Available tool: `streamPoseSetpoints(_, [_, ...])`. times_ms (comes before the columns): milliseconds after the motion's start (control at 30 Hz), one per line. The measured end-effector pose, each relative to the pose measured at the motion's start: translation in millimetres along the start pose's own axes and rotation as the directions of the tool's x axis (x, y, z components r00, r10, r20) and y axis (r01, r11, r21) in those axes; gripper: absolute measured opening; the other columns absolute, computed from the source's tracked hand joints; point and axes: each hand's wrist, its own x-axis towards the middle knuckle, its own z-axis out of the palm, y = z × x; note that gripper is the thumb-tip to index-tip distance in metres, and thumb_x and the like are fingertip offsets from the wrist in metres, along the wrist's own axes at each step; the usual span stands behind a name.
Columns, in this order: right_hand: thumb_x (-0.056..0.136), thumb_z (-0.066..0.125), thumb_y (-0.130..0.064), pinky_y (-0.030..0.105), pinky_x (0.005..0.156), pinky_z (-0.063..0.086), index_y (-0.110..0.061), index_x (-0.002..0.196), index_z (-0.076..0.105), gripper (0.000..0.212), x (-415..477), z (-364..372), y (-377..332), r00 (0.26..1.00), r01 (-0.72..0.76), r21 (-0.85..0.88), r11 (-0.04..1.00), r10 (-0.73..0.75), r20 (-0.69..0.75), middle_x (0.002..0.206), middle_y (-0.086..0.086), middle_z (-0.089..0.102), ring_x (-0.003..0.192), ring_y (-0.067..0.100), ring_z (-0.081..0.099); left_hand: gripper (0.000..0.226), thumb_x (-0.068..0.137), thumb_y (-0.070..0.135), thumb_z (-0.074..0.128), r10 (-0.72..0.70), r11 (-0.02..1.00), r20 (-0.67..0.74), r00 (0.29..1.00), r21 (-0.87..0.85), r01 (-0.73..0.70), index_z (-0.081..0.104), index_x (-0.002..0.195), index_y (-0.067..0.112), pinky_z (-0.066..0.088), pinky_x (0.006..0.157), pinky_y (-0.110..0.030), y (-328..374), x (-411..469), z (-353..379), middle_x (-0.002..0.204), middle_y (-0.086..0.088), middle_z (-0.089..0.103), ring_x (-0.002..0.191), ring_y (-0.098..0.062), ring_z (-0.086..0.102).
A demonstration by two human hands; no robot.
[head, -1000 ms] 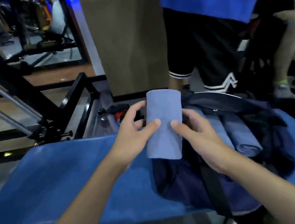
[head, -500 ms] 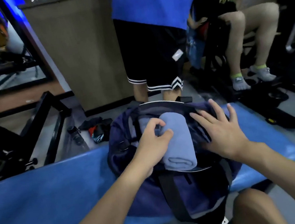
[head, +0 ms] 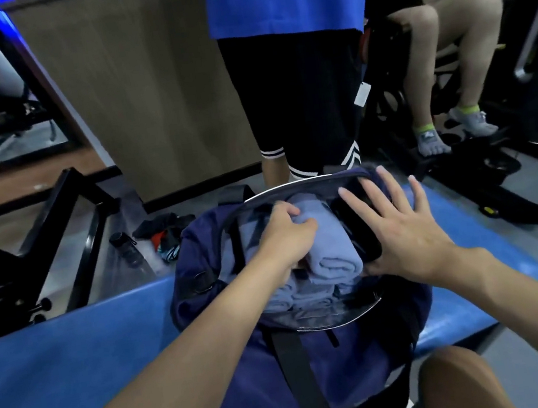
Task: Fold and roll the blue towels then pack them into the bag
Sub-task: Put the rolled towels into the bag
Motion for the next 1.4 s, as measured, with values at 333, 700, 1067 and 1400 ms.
streamPoseSetpoints(333, [0.047, 0.075, -0.076, 0.065, 0.115, 0.005, -0.032, 0.154, -0.005, 0.141, -0.2, -1.1, -6.0, 1.0, -0.018, 0.023, 1.0, 0.018, 0.022, 0.16, 0.01, 0.014, 0.15, 0.032, -0.009, 0.017, 0.102, 0.021, 0.044, 0.097, 0.98, -0.091, 0.991, 0.18, -0.08, 0.037, 0.115, 0.028, 0.038, 0.053, -0.03, -18.3, 1.0, 5.9, 0.092, -0.006, 0.051, 0.061, -0.019, 0.046])
streamPoseSetpoints(700, [0.075, 0.065, -0.065, 0.057, 0.119, 0.0, -0.035, 0.154, -0.002, 0.107, -17.9, 4.9, 5.3, 1.0, 0.029, 0.144, 0.989, -0.03, 0.005, 0.164, -0.004, 0.003, 0.15, 0.023, -0.012, 0.057, 0.103, 0.047, 0.027, 0.386, 0.292, 0.355, 0.852, 0.829, -0.477, 0.023, 0.155, 0.023, 0.007, 0.122, -0.043, -44.4, -13.7, 7.2, 0.164, -0.003, 0.016, 0.151, -0.023, 0.008])
streamPoseSetpoints(1067, [0.07, 0.066, -0.033, 0.061, 0.116, 0.009, -0.036, 0.08, 0.071, 0.011, -50.1, 15.8, 12.8, 0.972, 0.234, 0.101, 0.967, -0.233, -0.015, 0.147, -0.001, 0.043, 0.148, 0.032, 0.016, 0.034, 0.094, 0.028, 0.051, 0.637, 0.198, 0.341, 0.692, 0.795, -0.573, 0.058, 0.125, 0.017, 0.038, 0.104, -0.038, -58.6, -33.5, -44.5, 0.129, -0.003, 0.054, 0.125, -0.025, 0.049])
streamPoseSetpoints(1400, [0.092, 0.045, -0.03, 0.048, 0.116, 0.01, -0.022, 0.086, 0.057, 0.016, -55.3, 18.1, 12.4, 0.994, 0.085, 0.236, 0.968, -0.067, -0.086, 0.132, -0.003, 0.051, 0.144, 0.026, 0.022, 0.038, 0.082, 0.056, 0.042, 0.557, -0.104, 0.451, 0.697, 0.871, -0.481, 0.069, 0.085, 0.029, 0.028, 0.093, -0.041, -88.9, -44.5, -124.6, 0.081, 0.013, 0.064, 0.098, -0.016, 0.061])
